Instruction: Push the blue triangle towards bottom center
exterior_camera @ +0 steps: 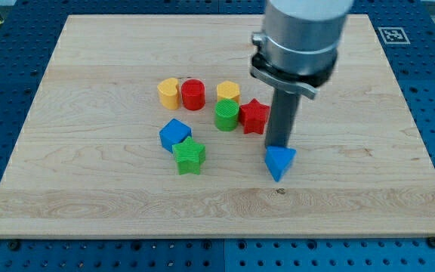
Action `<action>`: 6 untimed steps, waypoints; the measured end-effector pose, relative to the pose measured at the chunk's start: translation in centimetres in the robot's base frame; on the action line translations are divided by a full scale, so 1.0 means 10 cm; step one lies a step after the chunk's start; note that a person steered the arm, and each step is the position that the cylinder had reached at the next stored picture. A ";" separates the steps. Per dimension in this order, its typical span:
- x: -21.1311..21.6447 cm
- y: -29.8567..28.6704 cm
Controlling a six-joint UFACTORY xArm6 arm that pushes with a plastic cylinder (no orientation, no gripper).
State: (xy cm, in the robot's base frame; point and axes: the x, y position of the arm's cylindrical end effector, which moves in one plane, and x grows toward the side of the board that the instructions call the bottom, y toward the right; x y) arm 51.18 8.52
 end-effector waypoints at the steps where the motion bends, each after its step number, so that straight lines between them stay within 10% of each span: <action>1: 0.07 0.01; 6: 0.12 0.50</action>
